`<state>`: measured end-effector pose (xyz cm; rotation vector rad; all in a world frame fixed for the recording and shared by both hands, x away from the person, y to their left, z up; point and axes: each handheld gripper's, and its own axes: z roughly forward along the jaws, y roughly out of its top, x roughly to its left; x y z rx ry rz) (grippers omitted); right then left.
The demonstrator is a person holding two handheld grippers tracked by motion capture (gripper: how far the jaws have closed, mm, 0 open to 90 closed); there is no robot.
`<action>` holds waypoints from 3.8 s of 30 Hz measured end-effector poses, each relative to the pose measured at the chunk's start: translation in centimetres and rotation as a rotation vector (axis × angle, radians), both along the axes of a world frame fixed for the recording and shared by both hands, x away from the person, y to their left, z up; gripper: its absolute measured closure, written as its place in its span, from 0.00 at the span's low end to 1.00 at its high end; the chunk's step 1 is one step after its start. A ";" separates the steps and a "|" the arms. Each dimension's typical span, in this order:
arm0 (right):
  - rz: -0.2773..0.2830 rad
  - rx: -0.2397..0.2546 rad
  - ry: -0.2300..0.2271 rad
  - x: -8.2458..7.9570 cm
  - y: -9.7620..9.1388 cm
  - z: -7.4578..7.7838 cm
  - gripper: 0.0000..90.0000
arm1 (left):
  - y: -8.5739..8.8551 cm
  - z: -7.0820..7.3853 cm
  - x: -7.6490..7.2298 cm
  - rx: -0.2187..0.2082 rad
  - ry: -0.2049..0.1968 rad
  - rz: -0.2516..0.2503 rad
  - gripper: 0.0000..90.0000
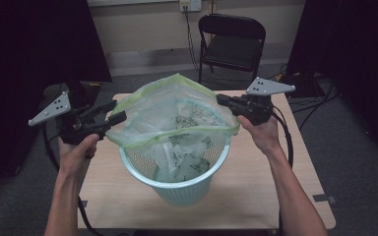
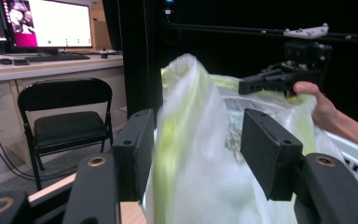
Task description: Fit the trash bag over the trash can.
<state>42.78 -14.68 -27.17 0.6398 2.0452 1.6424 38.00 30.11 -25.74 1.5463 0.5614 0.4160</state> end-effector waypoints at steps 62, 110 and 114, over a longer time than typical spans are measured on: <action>-0.047 0.073 0.091 -5.6 -0.7 -3.5 0.56 | -0.2 -5.5 -5.6 0.034 0.034 0.070 0.62; 0.039 0.025 0.076 -0.7 0.3 -2.3 0.63 | 0.5 -5.1 1.0 -0.008 0.151 0.032 0.68; 0.002 0.053 0.047 -2.4 -0.6 -1.8 0.60 | -0.1 -5.4 0.4 0.029 0.146 0.053 0.73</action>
